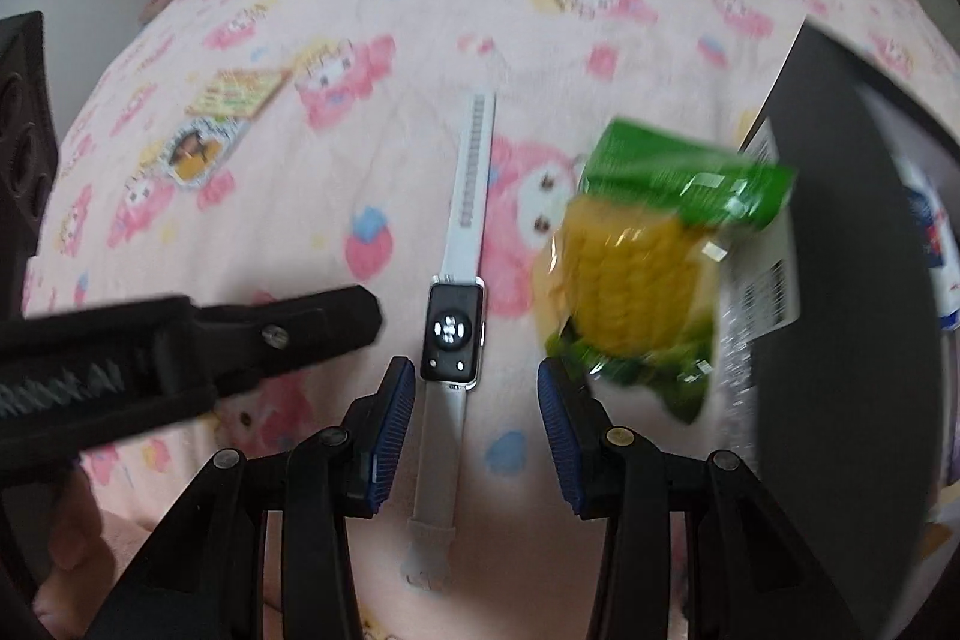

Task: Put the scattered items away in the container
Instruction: 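Lower the left tool onto the white watch strap's face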

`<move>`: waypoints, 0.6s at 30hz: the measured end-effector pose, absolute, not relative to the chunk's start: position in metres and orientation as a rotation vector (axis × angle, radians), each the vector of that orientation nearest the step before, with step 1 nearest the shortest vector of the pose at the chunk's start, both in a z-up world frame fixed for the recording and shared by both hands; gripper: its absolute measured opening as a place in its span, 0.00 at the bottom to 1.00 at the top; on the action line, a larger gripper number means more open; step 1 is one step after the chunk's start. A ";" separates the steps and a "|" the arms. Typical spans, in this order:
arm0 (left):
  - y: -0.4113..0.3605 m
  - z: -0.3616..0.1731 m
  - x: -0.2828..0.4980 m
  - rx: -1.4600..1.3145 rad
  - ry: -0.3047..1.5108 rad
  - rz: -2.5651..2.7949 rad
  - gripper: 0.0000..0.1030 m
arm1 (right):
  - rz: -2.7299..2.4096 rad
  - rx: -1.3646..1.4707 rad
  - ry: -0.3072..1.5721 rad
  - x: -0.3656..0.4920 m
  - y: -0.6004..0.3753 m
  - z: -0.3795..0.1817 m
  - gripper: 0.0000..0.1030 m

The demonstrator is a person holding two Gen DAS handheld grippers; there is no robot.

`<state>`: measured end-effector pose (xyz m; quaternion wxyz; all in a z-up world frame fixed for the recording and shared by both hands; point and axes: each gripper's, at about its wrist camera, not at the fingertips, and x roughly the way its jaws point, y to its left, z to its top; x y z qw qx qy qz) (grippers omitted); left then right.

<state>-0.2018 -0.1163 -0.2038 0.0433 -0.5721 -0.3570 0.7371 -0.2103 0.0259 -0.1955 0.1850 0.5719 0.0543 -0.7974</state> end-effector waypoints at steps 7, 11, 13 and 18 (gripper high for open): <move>-0.113 -0.217 -0.206 -1.658 -1.261 2.069 0.24 | -2.220 1.611 0.095 -0.207 0.034 -0.205 0.33; -0.105 -0.220 -0.210 -1.723 -1.185 2.121 0.23 | -2.218 1.593 0.074 -0.205 0.039 -0.203 0.28; -0.103 -0.220 -0.211 -1.738 -1.155 2.152 0.23 | -2.214 1.590 0.070 -0.206 0.039 -0.203 0.28; -0.107 -0.219 -0.214 -1.794 -1.051 2.311 0.20 | -2.201 1.595 0.051 -0.212 0.040 -0.205 0.28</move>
